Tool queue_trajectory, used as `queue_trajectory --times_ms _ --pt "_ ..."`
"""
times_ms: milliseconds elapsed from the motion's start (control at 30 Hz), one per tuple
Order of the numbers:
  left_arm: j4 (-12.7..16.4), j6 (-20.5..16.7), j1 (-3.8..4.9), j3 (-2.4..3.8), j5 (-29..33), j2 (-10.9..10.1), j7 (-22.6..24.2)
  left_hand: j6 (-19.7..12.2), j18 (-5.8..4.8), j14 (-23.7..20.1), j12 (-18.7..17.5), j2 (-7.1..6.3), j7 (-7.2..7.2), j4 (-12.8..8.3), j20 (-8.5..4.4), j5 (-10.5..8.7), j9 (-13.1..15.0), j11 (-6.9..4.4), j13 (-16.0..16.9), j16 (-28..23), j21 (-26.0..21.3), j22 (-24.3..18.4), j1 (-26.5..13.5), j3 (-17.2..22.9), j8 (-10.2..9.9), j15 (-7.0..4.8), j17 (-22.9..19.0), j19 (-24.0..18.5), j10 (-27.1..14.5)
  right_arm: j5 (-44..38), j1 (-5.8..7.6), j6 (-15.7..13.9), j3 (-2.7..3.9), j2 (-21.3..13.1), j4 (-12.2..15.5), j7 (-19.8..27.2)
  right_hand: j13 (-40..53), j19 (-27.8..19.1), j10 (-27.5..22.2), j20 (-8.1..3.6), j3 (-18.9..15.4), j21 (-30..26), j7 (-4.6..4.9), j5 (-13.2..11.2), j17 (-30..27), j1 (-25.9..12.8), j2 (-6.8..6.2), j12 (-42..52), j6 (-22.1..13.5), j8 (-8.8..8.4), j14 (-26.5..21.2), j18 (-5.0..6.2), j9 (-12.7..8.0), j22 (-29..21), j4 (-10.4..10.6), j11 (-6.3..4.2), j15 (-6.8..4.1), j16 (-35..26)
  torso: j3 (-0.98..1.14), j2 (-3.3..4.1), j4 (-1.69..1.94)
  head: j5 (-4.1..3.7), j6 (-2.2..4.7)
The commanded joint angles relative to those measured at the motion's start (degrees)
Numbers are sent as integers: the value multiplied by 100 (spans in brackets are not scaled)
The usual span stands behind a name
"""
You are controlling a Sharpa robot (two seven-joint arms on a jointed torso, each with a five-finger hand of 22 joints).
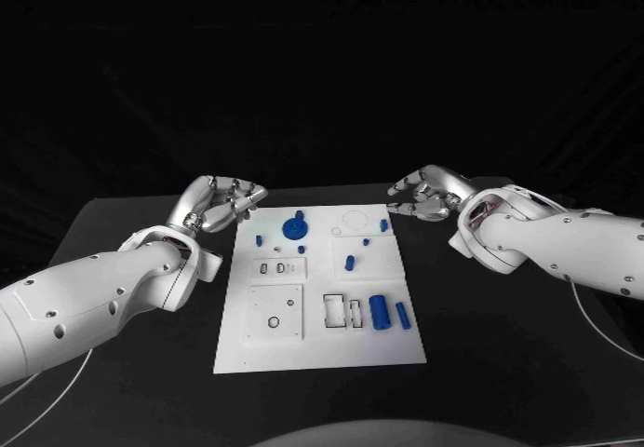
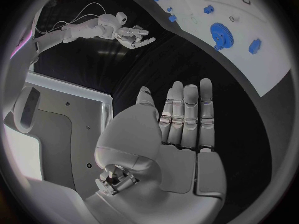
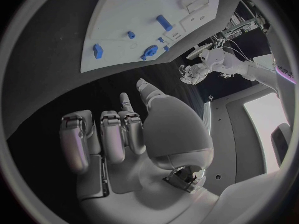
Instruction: Assemble the parts on the task board
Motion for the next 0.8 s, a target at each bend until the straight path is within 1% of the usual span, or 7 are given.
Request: queue_trajectory --times_ms 33,133,233,400,533,600,800 --pt "-9 126 -20 4 17 21 109 -1 95 43 -24 16 -5 2 0 38 7 -29 -5 -20 -39 -6 20 -26 13 1 5 28 18 393 -99 303 -5 66 -148 96 1508 600 607 -63 -42 26 -82 -169 1507 109 -1 16 -23 -54 608 -38 -15 1506 -8 -71 -77 23 25 -19 -14 -17 17" --pt "-14 130 -30 4 17 16 111 -1 95 43 -24 16 -5 2 0 38 7 -29 -5 -20 -39 -6 20 -26 13 1 5 28 18 631 -181 382 -6 135 -297 153 1508 600 607 -98 -66 26 -134 -325 1507 177 8 16 -68 -86 608 -38 -33 1506 -9 -112 -111 23 23 -19 -12 -20 28" --pt "-18 129 -36 4 17 2 111 -2 95 43 -24 18 -5 2 0 38 6 -29 -7 -20 -40 -6 21 -25 12 1 4 29 18 871 -265 471 -7 228 -488 230 1508 600 607 -131 -95 26 -213 -404 1507 240 11 16 -180 -129 608 -38 -76 1506 -14 -159 -146 23 14 -18 -10 31 43" --pt "-9 121 -40 4 17 -42 109 -4 95 43 -24 21 -5 1 0 39 6 -29 -8 -22 -43 -6 24 -25 11 1 2 31 19 1005 -377 548 -7 393 -786 302 1508 600 607 -151 -106 26 -253 -443 1507 287 17 16 -194 -122 608 -38 -89 1506 -24 -186 -166 23 12 -14 -24 45 53" --pt "-8 117 -41 4 17 -54 109 -4 95 43 -24 21 -5 1 0 39 6 -29 -8 -22 -43 -6 24 -25 11 1 2 31 19 919 -430 545 -7 500 -961 308 1508 600 607 -167 -102 26 -270 -455 1507 351 33 16 -175 -109 608 -38 -94 1506 -45 -205 -183 23 10 -15 -12 22 47" --pt "1 116 -41 4 17 -57 110 -4 95 43 -24 21 -5 1 0 39 6 -29 -8 -22 -43 -6 24 -25 11 1 2 31 19 836 -448 538 -6 550 -1038 298 1508 600 607 -183 -96 26 -288 -483 1507 407 55 16 -153 -100 608 -38 -98 1506 -59 -221 -198 23 6 -14 -6 31 46" --pt "32 119 -41 4 17 -65 104 -4 95 43 -24 21 -5 1 0 39 6 -29 -8 -22 -43 -6 24 -25 11 1 2 31 19 343 -470 508 -5 651 -1144 194 1508 600 607 -211 -82 26 -315 -539 1507 522 93 16 -128 -97 608 -38 -111 1506 -88 -244 -227 23 17 -9 -5 69 58"
